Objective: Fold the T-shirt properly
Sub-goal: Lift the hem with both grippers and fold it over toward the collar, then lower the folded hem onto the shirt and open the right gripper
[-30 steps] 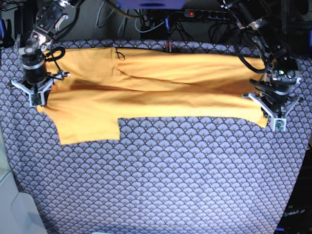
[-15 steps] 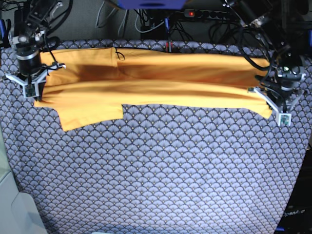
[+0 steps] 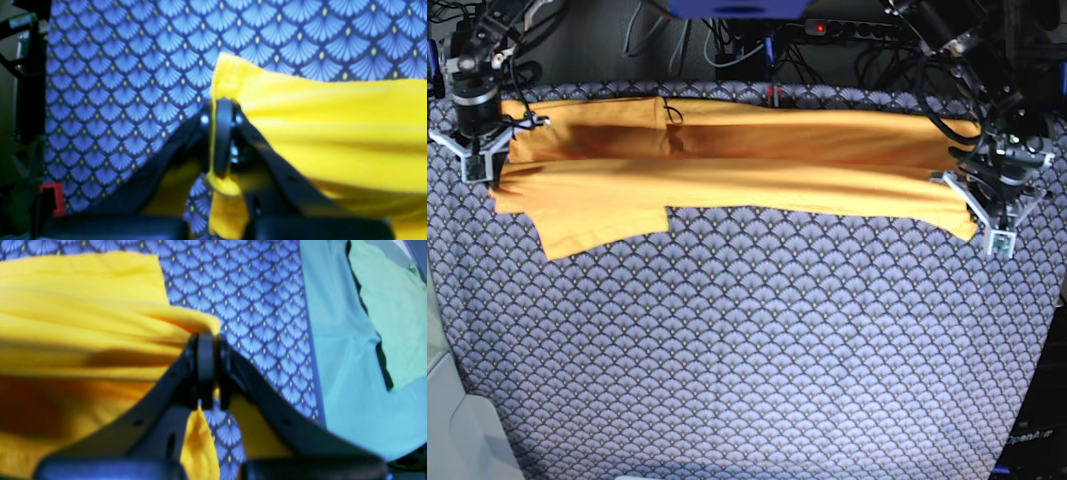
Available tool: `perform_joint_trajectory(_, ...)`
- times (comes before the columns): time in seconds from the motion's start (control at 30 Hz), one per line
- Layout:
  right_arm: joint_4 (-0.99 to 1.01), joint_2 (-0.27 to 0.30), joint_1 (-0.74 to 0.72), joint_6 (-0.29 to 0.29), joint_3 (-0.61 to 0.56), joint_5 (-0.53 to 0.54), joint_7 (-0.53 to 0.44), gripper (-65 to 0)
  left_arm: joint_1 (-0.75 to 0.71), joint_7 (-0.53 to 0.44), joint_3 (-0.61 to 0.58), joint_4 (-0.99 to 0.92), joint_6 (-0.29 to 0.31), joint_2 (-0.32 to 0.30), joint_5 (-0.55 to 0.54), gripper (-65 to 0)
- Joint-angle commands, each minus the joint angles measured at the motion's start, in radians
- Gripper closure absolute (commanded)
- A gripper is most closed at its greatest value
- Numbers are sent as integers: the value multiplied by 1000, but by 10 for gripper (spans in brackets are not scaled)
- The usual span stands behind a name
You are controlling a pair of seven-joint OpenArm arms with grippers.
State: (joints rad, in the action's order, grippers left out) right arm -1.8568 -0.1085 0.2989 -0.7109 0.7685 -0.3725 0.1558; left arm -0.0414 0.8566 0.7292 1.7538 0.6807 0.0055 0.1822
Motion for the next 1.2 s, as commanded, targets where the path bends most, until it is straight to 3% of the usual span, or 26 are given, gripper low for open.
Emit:
perform_joint_trajectory(0.0, -10, 10, 6, 13, 6, 10, -20, 0, -2, -17, 2, 7, -9, -17, 4, 0)
perform_joint_trajectory(0.43, 65, 10, 39, 13, 6, 25, -22, 0, -39, -76, 2, -157, -8, -22, 6, 0)
perform_joint_trajectory(0.77, 65, 10, 43, 13, 12, 22, -22, 0, -41, -79, -3, -162, -8, -22, 6, 0)
perform_joint_trajectory(0.83, 65, 11, 53, 13, 10, 22, -22, -26, -41, -78, 0, -160, -6, -22, 6, -59)
perform_joint_trajectory(1.0, 62, 11, 61, 13, 12, 27, -22, -174, -82, -81, -3, -133, 17, -20, -3, -264)
perform_joint_trajectory(1.17, 62, 11, 62, 13, 13, 28, -22, -223, -82, -81, 3, -124, 17, -19, 4, -284)
